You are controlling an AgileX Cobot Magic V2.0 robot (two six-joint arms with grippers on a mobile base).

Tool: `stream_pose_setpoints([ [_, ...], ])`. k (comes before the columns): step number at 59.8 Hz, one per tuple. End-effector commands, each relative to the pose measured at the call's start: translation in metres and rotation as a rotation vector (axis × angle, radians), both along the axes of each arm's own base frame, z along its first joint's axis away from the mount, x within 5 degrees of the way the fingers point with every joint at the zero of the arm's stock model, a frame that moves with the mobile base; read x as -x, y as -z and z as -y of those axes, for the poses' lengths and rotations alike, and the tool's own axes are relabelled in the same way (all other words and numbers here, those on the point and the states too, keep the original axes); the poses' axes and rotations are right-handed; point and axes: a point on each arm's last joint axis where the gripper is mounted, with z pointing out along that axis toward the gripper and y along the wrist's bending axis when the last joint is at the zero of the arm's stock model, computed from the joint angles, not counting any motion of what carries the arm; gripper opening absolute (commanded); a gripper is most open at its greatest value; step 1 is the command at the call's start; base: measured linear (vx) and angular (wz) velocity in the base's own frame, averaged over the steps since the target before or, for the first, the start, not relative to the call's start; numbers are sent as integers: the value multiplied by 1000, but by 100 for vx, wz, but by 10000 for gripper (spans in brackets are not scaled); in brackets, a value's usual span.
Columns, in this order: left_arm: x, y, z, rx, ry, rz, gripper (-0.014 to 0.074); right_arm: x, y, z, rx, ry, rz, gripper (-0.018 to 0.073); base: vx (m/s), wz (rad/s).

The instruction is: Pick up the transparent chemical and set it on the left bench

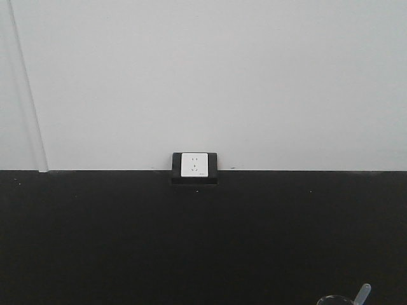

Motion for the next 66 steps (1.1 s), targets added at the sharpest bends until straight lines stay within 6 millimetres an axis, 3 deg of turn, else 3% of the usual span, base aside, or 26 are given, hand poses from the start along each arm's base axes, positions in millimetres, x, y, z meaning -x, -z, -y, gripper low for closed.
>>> stream_pose_setpoints([
  [1, 1, -3, 0, 14, 1, 81, -3, 0, -7, -1, 28, -11, 96, -8, 0, 0],
  [17, 1, -3, 0, 14, 1, 81, -3, 0, -18, -2, 34, -26, 195, -8, 0, 0],
  [30, 1, -3, 0, 14, 1, 81, -3, 8, -88, -4, 66, -32, 376, -8, 0, 0],
  [37, 1, -3, 0, 14, 1, 81, -3, -5, -123, -3, 77, -34, 363, -8, 0, 0],
  [44, 1, -3, 0, 14, 1, 81, -3, -27, -141, -3, 47, -38, 306, -8, 0, 0],
  [55, 1, -3, 0, 14, 1, 81, -3, -66, -142, -2, -10, -49, 232, 1, 0, 0],
  [66, 1, -3, 0, 14, 1, 81, -3, -96, -129, -1, -50, -48, 144, 105, 0, 0],
])
